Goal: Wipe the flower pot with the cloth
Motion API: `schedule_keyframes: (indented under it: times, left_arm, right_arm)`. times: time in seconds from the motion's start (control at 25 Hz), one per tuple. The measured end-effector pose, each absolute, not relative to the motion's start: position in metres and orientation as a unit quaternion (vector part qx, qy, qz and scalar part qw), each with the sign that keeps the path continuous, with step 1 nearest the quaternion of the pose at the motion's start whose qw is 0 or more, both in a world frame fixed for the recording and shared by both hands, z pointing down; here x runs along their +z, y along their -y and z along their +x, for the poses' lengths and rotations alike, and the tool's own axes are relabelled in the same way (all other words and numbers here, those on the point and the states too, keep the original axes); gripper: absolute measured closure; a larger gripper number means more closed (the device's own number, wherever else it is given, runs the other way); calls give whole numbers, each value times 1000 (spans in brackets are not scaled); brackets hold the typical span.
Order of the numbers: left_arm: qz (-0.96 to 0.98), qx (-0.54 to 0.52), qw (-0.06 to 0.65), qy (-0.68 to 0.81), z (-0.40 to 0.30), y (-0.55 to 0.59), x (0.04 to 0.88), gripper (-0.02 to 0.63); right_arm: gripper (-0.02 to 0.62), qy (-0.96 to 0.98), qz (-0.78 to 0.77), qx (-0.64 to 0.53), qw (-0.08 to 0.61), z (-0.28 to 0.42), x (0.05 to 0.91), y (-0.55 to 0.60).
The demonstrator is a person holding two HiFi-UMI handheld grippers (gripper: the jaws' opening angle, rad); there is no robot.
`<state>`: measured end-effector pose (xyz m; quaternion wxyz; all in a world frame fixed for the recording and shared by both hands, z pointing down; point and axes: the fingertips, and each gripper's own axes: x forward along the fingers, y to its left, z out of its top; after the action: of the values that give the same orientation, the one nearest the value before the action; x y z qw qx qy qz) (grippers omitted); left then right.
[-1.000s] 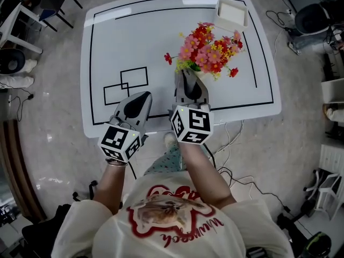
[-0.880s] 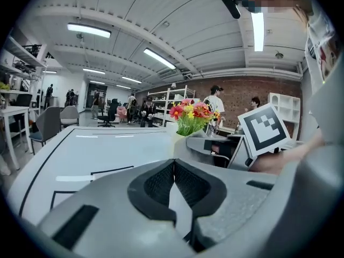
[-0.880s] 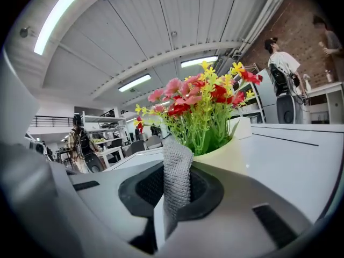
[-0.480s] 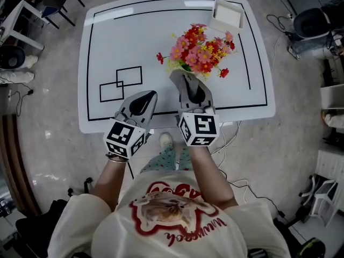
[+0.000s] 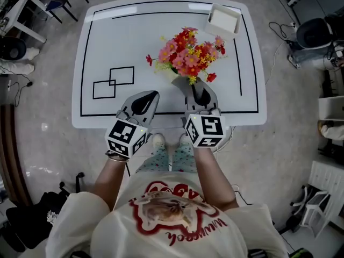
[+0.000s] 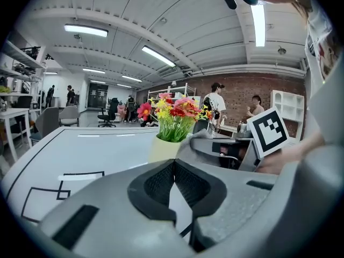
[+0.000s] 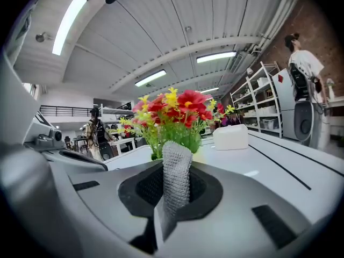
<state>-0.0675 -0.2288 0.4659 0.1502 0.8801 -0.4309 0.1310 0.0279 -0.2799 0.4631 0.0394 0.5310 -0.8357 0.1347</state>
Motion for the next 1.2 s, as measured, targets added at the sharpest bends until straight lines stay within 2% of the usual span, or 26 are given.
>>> schedule_keyframes:
  times: [0.68,0.92,1.2]
  left_arm:
    - [847,127,156,492,-55,225,463,604]
    - [835,96,155,520,-47,226,450,604]
    - [820,50,136,553,-31,221,432,604]
  right_arm:
    - [569,841,522,129,58,80,473,323]
    - [569,847,519,106,42,100,457,334]
    - [569,881,468,67,18,114,427,277]
